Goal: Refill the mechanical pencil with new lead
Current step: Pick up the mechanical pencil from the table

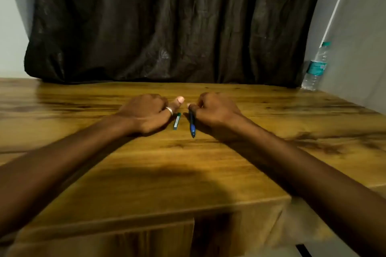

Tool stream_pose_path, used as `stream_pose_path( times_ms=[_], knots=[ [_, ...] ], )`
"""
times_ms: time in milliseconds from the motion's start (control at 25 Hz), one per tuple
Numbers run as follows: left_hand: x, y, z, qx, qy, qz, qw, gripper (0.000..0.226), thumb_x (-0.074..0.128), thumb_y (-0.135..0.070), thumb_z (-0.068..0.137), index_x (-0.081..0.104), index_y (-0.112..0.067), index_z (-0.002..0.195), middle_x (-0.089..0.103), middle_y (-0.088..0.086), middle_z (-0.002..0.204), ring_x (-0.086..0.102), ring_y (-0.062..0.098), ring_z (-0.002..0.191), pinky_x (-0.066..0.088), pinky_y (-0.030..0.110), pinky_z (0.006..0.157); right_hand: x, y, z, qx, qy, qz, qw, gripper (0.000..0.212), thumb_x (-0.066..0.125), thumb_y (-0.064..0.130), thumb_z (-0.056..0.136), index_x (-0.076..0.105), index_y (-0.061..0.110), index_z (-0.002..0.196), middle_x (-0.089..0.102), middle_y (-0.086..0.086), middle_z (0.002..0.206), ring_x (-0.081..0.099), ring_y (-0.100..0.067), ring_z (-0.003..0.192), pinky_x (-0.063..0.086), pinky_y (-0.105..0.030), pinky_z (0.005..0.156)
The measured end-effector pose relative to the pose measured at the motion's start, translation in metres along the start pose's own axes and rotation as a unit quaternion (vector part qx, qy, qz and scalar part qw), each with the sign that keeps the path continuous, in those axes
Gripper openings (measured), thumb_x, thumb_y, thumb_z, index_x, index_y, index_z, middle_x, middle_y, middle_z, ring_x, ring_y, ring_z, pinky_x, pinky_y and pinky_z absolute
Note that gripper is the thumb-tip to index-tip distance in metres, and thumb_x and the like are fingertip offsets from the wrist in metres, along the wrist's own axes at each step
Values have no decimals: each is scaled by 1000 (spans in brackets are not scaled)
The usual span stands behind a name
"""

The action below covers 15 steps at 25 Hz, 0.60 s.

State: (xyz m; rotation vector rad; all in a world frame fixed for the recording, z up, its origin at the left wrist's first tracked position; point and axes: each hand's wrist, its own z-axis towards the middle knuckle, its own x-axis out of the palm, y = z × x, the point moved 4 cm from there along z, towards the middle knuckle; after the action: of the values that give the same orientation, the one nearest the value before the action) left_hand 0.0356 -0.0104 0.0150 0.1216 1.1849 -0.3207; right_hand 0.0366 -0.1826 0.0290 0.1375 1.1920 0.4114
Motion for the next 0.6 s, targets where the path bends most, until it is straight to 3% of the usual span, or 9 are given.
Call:
stream_pose_path(
  times_ms=[80,160,240,320,440,600],
  knots=[
    [2,3,9,-53,-63,-51,995,61,22,-67,98,61,-25,80,62,-1,78,54,13,69,40,31,59,4,8,18,11,60,-39,997,43,61,54,89,66,18,65,63,2,67,59,-16,69,37,-28,54],
    [6,6,11,-66,-132,-52,988,50,33,-63,99,63,-27,82,62,-4,80,55,12,69,41,30,57,5,14,33,29,109,-58,992,40,69,51,84,62,19,61,60,4,60,57,-13,63,36,-26,51],
    [8,6,7,-57,-164,-120,978,41,43,-61,97,67,-28,88,65,-9,82,59,10,71,46,29,59,6,11,38,51,152,-37,986,33,75,45,81,65,19,63,63,8,52,60,-8,53,39,-22,48],
    [7,7,4,-57,-174,-241,953,32,53,-54,96,71,-28,91,69,-12,83,63,6,75,51,29,63,8,5,38,57,175,-26,983,29,77,40,80,68,18,63,64,8,44,59,-4,40,42,-19,44],
    [7,0,2,-63,-149,-360,919,24,60,-43,96,73,-24,90,72,-6,85,67,9,82,52,26,71,12,-3,38,70,160,30,984,26,79,34,77,70,15,60,69,5,49,61,-4,42,46,-22,49],
    [8,4,1,-77,-116,-459,877,25,63,-43,95,75,-21,90,74,3,86,65,10,74,48,26,66,11,-11,37,109,130,218,961,23,69,29,86,72,9,75,67,-2,53,59,-9,46,44,-21,45]
  ],
)
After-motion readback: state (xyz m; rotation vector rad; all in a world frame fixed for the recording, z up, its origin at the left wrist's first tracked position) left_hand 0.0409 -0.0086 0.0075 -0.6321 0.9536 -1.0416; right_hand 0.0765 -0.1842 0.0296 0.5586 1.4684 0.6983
